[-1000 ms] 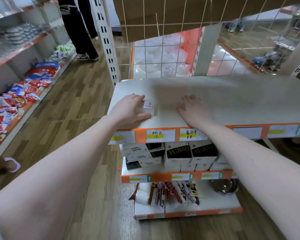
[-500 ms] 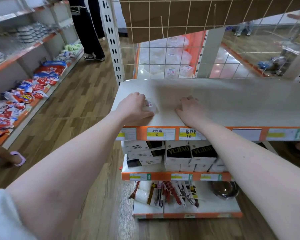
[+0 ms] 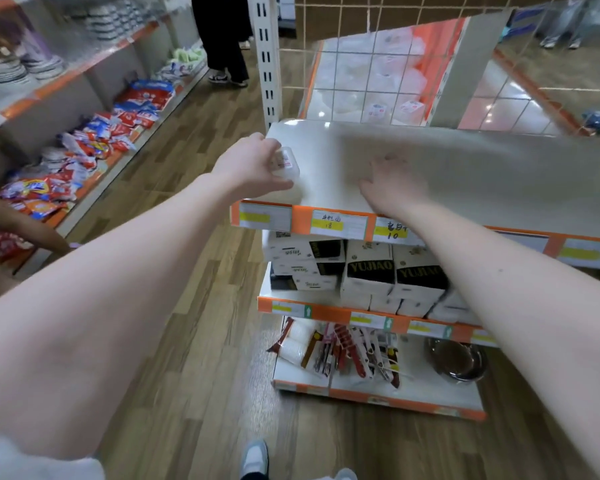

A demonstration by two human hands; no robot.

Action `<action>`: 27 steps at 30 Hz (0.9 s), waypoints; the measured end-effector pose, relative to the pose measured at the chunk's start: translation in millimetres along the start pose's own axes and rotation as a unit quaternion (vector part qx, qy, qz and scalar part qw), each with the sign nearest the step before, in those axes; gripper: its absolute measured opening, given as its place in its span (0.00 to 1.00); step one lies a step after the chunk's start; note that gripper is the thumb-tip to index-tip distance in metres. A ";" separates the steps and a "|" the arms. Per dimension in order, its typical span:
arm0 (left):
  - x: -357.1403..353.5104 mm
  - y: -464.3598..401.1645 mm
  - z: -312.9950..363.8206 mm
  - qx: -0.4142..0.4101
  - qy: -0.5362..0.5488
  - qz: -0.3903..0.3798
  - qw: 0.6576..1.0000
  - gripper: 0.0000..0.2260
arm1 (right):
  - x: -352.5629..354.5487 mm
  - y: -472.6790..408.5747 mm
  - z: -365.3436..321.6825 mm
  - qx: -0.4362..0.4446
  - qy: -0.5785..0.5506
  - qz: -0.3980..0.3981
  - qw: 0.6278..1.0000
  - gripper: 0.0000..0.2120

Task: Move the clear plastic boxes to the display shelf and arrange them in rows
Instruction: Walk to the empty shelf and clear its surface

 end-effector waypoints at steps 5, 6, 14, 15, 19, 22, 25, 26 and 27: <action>8.8 14.6 -42.7 0.015 0.018 0.017 1.000 0.25 | -5.0 -9.8 -39.6 0.016 0.019 0.030 0.999 0.21; 10.7 17.1 -54.4 0.019 0.020 0.018 0.999 0.24 | -6.7 -12.2 -51.0 0.020 0.021 0.032 0.999 0.21; 25.6 30.4 -174.7 0.032 -0.007 0.003 0.999 0.18 | -32.0 -33.5 -177.3 0.049 0.031 0.056 0.997 0.19; 26.0 31.4 -189.7 0.034 -0.008 0.001 0.999 0.18 | -36.1 -35.1 -193.5 0.055 0.031 0.059 0.996 0.19; 22.8 35.5 -241.3 0.053 -0.003 -0.014 0.999 0.23 | -55.6 -46.2 -248.0 0.073 0.038 0.048 0.995 0.18; 16.2 35.0 -273.3 0.062 0.000 -0.030 0.998 0.23 | -73.0 -58.9 -276.3 0.082 0.049 0.027 0.995 0.17; 7.6 27.9 -302.2 0.072 0.011 -0.038 0.997 0.21 | -92.3 -75.5 -296.6 0.089 0.052 0.002 0.995 0.18; 4.8 23.7 -310.7 0.076 0.017 -0.039 0.996 0.20 | -98.2 -82.6 -302.5 0.089 0.052 -0.004 0.995 0.18; 2.3 18.3 -318.9 0.078 0.023 -0.040 0.996 0.19 | -103.6 -91.1 -307.9 0.089 0.051 -0.007 0.995 0.18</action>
Point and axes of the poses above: each hand's wrist, its own y-axis away from the middle knuckle, its own x-axis out of the back of the hand, z = x × y, the point moved 2 cm from there along -y, towards the middle knuckle, and after that the axes turned 3 degrees about -y, right-handed, at the moved point
